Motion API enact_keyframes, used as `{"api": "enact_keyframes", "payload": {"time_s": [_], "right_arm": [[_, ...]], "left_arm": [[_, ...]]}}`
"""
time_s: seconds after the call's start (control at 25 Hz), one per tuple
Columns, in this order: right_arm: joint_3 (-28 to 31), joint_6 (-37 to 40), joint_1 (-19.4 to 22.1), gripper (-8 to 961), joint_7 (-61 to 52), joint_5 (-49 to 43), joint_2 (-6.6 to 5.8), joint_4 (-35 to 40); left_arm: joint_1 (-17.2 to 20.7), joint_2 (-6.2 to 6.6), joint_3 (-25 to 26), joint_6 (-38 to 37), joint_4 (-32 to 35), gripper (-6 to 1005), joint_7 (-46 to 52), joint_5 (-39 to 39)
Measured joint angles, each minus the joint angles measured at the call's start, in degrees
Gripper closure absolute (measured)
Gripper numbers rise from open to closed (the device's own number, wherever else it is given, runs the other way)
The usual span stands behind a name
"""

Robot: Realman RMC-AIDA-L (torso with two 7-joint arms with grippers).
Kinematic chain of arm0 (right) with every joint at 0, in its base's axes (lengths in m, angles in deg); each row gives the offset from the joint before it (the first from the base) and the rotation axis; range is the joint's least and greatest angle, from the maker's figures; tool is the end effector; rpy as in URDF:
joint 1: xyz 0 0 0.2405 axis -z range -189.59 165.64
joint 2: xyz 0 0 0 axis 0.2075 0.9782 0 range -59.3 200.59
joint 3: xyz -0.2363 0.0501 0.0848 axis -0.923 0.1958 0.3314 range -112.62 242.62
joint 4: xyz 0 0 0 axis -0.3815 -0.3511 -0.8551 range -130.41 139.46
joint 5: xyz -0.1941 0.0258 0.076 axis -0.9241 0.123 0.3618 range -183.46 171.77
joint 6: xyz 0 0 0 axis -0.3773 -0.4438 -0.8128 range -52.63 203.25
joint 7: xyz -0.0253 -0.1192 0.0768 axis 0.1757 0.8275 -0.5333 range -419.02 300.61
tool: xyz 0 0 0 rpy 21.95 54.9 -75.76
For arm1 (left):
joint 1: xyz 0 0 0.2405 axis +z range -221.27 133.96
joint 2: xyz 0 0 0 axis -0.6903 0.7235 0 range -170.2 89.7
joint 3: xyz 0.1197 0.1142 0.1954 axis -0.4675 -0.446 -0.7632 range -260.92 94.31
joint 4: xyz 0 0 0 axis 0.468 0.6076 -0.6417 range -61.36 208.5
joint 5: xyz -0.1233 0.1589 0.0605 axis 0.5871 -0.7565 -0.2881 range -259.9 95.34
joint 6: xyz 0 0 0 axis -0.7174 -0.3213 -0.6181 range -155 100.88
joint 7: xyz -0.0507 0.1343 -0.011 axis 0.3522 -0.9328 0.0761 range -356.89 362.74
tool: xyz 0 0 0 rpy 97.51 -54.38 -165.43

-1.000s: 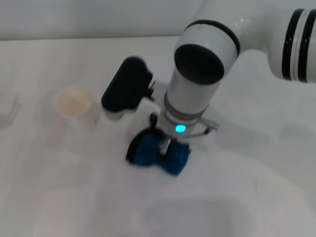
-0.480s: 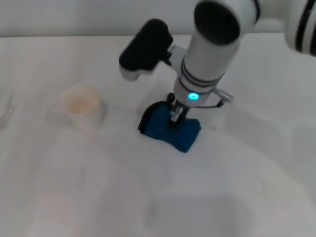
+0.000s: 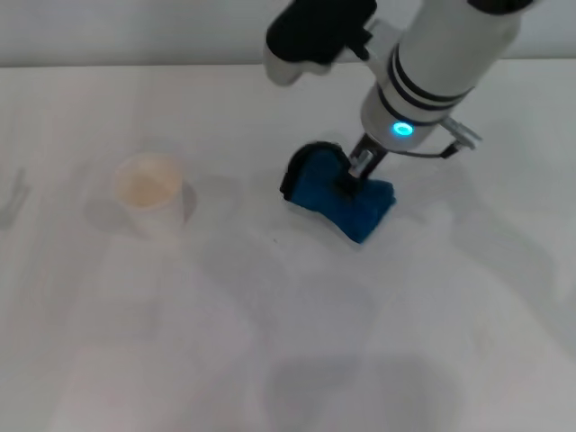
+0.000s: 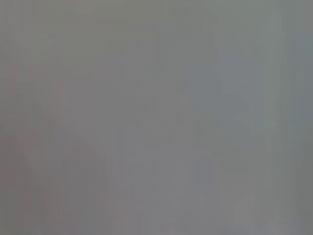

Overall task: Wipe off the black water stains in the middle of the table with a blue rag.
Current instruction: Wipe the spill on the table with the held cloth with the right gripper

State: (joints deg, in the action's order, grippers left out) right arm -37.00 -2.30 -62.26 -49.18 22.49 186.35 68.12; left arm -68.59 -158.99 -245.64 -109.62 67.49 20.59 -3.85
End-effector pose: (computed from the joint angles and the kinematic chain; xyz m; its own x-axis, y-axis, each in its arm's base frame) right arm 0.1354 0.3872 -0.0540 0.6927 -0.6504 0.3116 -0.3991 -0.7055 -0.5856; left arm -0.3468 0.3096 0.0403 0.7260 -0.2038 0.6568 0.6435 -0.1356 -0.7533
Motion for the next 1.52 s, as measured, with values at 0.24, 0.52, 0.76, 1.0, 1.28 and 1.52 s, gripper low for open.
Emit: {"api": "enact_keyframes", "payload": {"time_s": [0.24,0.52,0.76,1.0,1.28,1.52], "right_arm": [[1.24,1.00,2.49,880,0.60,-0.05,-0.10,-1.57],[6.01,-1.33,8.74,874,1.06,-2.37,-0.35,3.02],[9.37,-6.31,13.12,869,2.12,-2.97,-0.44,9.75],[9.90,-9.78,15.26,864,2.60,-4.05,-0.47,11.38],[12.03,-12.04,17.83,858,2.88,-8.05,-0.54,11.33],[14.12,-12.44,18.67,852,3.54,-8.61,-0.85,11.10]], "left_arm": [[-1.52,0.10,-0.30,0.22,-0.06,112,0.00,0.04],[-2.62,0.10,-0.45,0.25,-0.20,112,0.00,-0.36],[-2.45,0.09,-0.44,0.35,-0.24,111,0.00,-0.45],[-2.23,0.09,-0.44,0.38,-0.27,111,0.00,-0.48],[-2.22,0.09,-0.44,0.39,-0.26,111,0.00,-0.41],[-2.25,0.09,-0.44,0.39,-0.84,111,0.00,-0.38]]}}
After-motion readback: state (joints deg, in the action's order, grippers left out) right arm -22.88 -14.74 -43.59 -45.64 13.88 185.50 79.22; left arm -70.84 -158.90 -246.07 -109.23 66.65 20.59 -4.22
